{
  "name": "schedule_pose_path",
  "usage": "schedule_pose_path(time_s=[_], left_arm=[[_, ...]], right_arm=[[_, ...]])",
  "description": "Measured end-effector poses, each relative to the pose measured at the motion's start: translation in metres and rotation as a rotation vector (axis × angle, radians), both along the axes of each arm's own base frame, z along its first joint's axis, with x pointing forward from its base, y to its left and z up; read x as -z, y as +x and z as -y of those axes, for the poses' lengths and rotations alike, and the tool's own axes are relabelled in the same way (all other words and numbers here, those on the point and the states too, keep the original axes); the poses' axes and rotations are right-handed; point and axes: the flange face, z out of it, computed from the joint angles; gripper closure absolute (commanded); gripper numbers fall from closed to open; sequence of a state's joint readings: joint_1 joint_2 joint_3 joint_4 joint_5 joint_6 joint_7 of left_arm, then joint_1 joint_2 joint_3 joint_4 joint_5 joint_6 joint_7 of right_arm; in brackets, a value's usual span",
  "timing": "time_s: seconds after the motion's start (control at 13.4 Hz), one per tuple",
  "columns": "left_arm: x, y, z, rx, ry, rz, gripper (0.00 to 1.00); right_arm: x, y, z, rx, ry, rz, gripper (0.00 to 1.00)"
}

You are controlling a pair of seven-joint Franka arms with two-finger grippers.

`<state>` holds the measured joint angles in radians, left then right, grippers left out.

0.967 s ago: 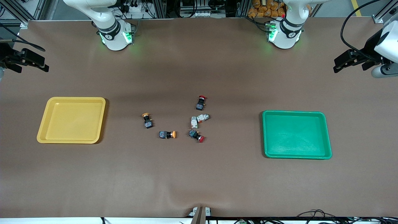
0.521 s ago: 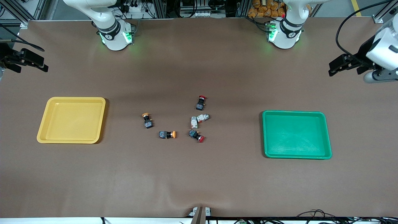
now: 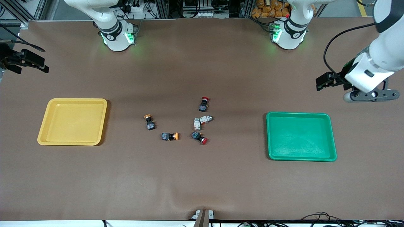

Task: Place green and yellow buttons in trays

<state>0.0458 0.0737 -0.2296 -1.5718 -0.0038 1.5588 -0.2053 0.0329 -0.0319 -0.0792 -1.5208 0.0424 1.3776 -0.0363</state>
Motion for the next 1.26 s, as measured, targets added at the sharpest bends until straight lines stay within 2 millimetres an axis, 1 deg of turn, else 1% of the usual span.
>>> schedule_pose_path(time_s=[0.3, 0.67, 0.82, 1.04, 1.26], left_arm=[[0.008, 0.007, 0.011, -0.020, -0.005, 0.011, 0.00], [0.010, 0.016, 0.017, -0.022, -0.016, 0.038, 0.00], [0.013, 0.017, 0.024, -0.062, -0.015, 0.039, 0.00], [0.023, 0.026, 0.037, -0.142, -0.016, 0.032, 0.00], [0.040, 0.040, 0.050, -0.213, -0.019, 0.015, 0.00]], right_arm=[[0.000, 0.000, 0.000, 0.001, 0.000, 0.000, 0.00], [0.000, 0.000, 0.000, 0.001, 0.000, 0.000, 0.00], [0.000, 0.000, 0.000, 0.001, 0.000, -0.001, 0.00], [0.000, 0.000, 0.000, 0.000, 0.000, 0.000, 0.00], [0.000, 0.000, 0.000, 0.000, 0.000, 0.000, 0.00]])
